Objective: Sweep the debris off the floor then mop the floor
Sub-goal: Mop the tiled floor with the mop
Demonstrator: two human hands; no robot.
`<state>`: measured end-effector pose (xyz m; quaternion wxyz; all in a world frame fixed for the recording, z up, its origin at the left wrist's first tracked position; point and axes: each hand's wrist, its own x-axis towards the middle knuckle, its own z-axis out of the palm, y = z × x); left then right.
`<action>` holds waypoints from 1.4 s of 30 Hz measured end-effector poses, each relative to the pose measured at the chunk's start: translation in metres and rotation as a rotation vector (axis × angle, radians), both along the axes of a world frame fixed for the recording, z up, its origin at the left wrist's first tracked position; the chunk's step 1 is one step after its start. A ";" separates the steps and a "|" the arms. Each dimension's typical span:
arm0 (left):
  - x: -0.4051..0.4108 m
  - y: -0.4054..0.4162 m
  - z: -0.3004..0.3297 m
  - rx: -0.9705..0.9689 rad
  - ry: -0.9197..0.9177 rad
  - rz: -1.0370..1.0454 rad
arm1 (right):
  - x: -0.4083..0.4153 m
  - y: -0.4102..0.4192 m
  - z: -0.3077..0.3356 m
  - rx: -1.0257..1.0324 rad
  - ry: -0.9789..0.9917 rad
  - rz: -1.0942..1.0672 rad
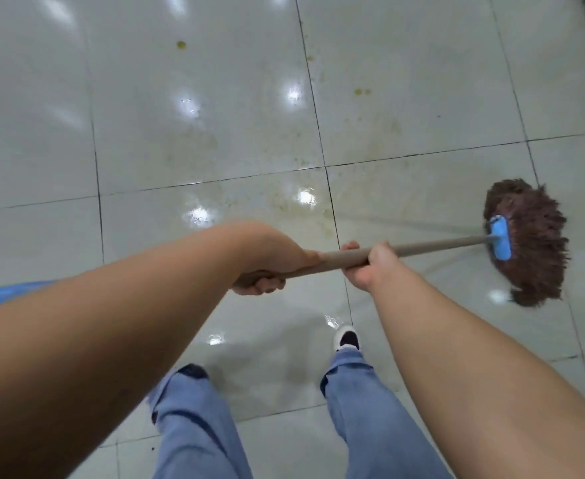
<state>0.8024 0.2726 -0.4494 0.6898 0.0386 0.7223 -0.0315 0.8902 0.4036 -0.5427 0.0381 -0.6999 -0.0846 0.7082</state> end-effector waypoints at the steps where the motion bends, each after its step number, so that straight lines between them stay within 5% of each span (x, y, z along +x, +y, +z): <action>1: -0.011 -0.031 0.005 -0.003 0.007 0.009 | -0.012 -0.030 0.004 -0.013 0.006 0.008; 12: -0.128 -0.412 0.090 -0.263 0.020 0.231 | -0.146 -0.408 0.074 -0.195 0.101 0.259; 17: -0.161 -0.483 0.095 -0.323 -0.099 0.265 | -0.177 -0.481 0.075 -0.246 0.072 0.308; 26: -0.235 -0.431 0.067 -0.263 -0.010 0.152 | -0.245 -0.434 0.046 -0.193 0.080 0.211; 42: -0.273 -0.163 -0.022 0.086 -0.089 0.006 | -0.279 -0.162 -0.026 -0.014 -0.223 0.016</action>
